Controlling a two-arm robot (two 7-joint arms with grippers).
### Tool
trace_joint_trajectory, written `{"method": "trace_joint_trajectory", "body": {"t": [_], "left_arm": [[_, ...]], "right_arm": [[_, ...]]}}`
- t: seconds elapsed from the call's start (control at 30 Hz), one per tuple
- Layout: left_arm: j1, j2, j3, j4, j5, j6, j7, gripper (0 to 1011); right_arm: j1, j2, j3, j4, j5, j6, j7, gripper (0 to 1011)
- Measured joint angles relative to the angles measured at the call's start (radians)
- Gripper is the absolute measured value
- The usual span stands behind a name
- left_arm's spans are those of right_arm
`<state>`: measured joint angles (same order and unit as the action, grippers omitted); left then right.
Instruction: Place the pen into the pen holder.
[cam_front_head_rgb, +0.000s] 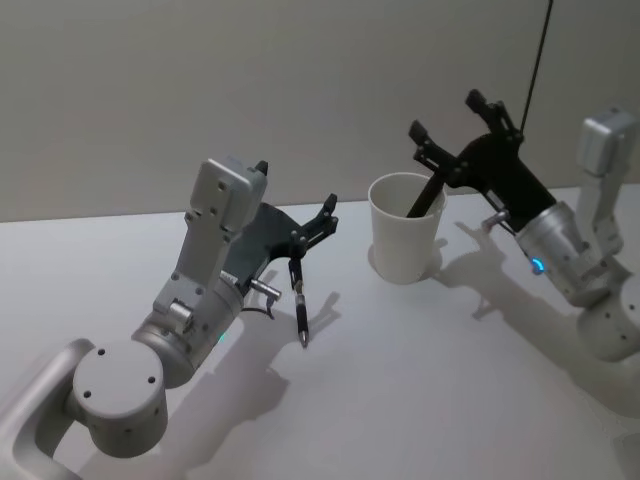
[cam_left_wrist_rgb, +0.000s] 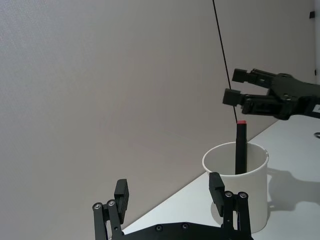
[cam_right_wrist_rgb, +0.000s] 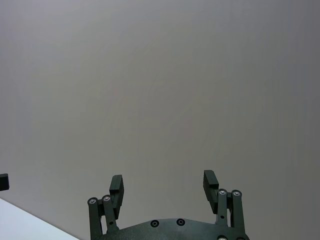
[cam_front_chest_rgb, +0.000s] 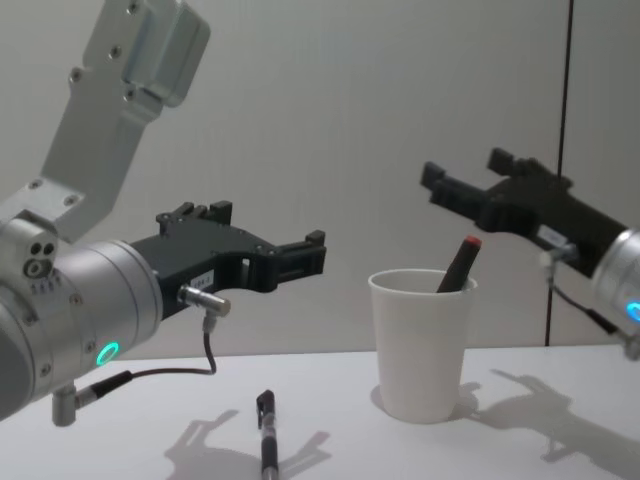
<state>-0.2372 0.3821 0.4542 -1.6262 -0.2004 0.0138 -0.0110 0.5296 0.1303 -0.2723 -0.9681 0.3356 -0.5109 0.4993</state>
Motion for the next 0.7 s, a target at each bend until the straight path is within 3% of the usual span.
{"method": "trace_joint_trajectory", "body": {"t": [0.37,0.7], "left_arm": [[0.000,0.000,0.000,0.000,0.000,0.000,0.000,1001],[0.000,0.000,0.000,0.000,0.000,0.000,0.000,1001]], "right_arm": [[-0.139,0.065,0.030,-0.219,0.041,0.082,-0.068,1001],[-0.233,0.107,0.049,-0.345,0.053,0.134,-0.154,1001]]}}
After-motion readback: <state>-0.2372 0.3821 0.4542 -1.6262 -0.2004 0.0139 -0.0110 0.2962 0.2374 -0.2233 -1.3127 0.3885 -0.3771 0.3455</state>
